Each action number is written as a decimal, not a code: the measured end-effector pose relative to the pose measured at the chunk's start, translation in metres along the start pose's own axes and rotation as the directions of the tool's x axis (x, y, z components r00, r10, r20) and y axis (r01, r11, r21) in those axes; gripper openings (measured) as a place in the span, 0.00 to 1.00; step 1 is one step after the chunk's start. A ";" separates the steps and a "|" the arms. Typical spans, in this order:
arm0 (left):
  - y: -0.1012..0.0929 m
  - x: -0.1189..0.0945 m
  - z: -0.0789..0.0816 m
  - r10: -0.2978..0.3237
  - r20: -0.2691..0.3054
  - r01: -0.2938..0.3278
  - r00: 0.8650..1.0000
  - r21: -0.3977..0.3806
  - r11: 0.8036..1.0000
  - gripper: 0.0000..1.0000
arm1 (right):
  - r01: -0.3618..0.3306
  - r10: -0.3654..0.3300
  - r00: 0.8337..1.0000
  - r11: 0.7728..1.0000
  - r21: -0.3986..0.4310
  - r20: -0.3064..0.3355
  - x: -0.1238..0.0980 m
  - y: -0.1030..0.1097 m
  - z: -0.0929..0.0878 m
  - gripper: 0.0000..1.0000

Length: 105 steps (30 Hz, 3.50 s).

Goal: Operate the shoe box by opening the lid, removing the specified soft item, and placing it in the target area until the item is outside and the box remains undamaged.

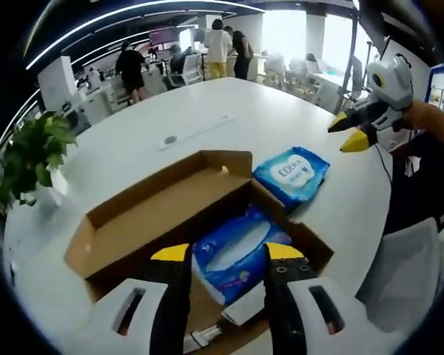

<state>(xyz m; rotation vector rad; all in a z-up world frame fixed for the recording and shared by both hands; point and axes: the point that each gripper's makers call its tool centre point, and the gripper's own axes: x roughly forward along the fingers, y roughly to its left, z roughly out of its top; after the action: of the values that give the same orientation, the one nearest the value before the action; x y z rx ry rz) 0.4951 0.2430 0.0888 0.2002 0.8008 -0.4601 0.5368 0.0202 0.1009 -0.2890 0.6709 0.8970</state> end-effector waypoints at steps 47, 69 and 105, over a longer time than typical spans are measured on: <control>0.112 -0.089 -0.131 0.284 -0.084 -0.296 0.955 -0.313 0.902 0.28 | -0.207 0.204 0.978 0.934 -0.292 -0.042 0.085 0.094 0.050 0.26; 0.112 -0.077 -0.150 0.288 -0.088 -0.297 0.954 -0.432 0.852 0.03 | -0.240 0.208 0.970 0.889 -0.391 -0.122 0.140 0.118 0.039 0.17; 0.115 -0.076 -0.152 0.303 -0.103 -0.315 0.947 -0.461 0.829 0.01 | -0.220 0.181 0.975 0.881 -0.418 -0.132 0.168 0.130 0.048 0.00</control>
<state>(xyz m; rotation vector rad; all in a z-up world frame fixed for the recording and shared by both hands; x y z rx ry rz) 0.4050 0.4208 0.0408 -0.1223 0.8638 0.0558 0.5268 0.2267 0.0339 -0.6694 0.5853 1.2391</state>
